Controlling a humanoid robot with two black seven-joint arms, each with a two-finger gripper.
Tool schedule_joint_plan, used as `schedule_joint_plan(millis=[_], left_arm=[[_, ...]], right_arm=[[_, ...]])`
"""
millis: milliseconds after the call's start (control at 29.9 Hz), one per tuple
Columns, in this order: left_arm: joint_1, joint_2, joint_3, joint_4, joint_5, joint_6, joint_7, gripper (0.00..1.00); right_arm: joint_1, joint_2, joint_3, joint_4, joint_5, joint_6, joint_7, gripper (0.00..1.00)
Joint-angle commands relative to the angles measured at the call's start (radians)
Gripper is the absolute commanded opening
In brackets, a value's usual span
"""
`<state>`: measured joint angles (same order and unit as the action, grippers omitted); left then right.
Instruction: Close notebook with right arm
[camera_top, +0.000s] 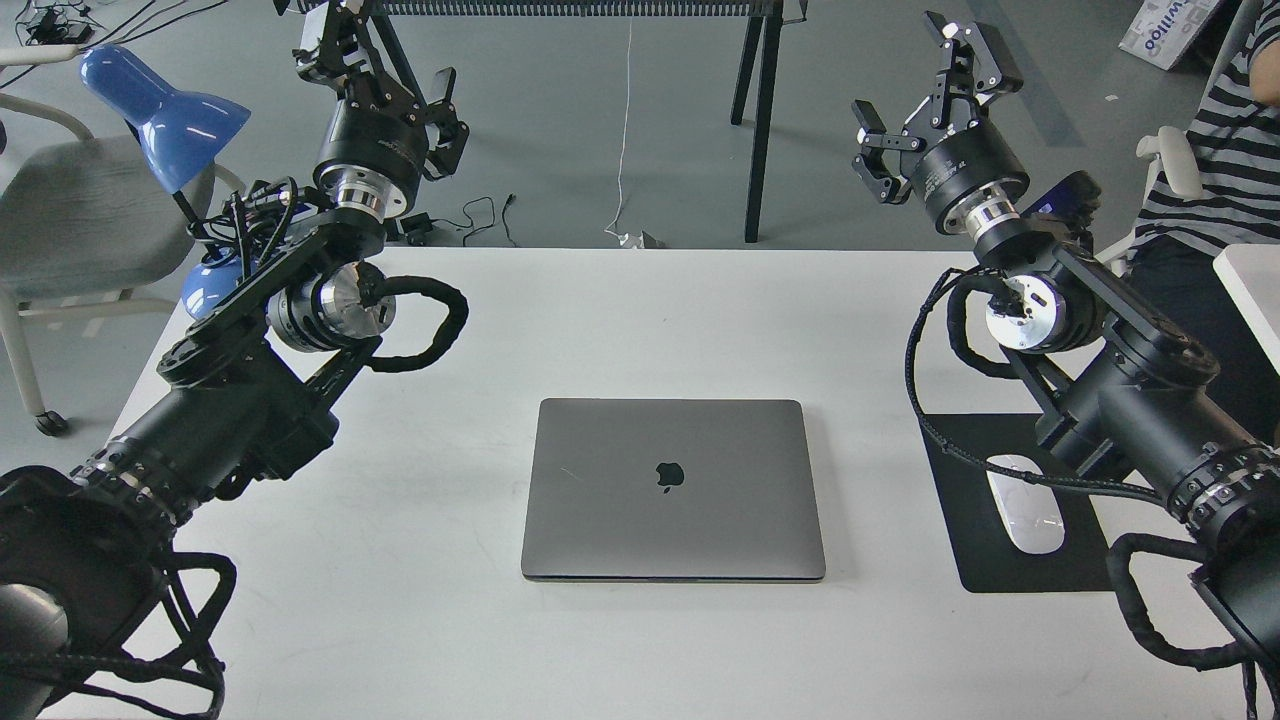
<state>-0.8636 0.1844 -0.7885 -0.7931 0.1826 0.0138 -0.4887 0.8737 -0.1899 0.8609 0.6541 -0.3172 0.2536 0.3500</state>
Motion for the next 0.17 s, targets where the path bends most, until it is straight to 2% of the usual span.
schedule_joint_plan(millis=[0, 134], left_arm=[[0.0, 0.001, 0.0, 0.0, 0.0, 0.0, 0.0, 1.0], [0.0, 0.001, 0.0, 0.0, 0.0, 0.0, 0.0, 1.0]], right_arm=[[0.001, 0.003, 0.0, 0.001, 0.0, -0.002, 0.0, 1.0], [0.002, 0.004, 0.001, 0.004, 0.001, -0.002, 0.0, 1.0]])
